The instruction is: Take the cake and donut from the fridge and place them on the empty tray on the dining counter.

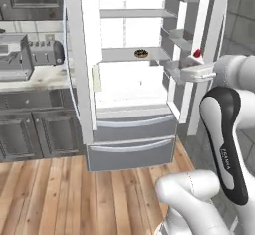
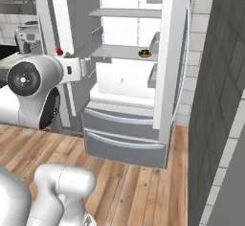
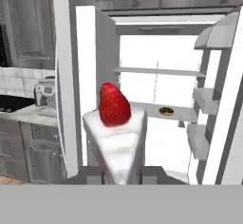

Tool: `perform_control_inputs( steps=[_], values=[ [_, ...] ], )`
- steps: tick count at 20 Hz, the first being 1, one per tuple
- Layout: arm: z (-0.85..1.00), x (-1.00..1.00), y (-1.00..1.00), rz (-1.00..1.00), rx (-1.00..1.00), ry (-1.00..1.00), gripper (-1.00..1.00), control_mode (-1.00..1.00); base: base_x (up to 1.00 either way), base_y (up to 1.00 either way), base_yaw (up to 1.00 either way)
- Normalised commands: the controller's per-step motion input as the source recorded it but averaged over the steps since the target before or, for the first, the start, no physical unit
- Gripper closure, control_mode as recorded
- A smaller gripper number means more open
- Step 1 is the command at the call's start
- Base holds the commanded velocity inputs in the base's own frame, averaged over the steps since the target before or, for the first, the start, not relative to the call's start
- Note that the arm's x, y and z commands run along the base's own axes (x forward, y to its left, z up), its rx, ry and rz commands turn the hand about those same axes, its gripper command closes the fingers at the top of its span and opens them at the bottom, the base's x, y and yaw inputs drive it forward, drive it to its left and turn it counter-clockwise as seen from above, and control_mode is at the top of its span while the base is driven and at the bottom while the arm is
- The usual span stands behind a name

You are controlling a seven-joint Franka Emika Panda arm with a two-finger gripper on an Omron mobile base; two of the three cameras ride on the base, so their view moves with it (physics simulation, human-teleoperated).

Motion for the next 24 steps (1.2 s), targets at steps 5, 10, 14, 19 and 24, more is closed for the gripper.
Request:
perform_control_inputs(
  steps=[5,10,14,19,24],
  values=[
    [0.0,0.0,0.0,0.0,0.0,0.0,1.0,1.0,-0.4,0.19,0.72],
    [0.0,0.0,0.0,0.0,0.0,0.0,1.0,1.0,-0.01,0.18,0.8],
    [0.0,0.0,0.0,0.0,0.0,0.0,1.0,1.0,0.0,0.13,0.76],
    [0.0,0.0,0.0,0.0,0.0,0.0,1.0,1.0,0.02,0.06,0.71],
    [0.0,0.0,0.0,0.0,0.0,0.0,1.0,1.0,0.2,0.05,0.66]
  ],
)
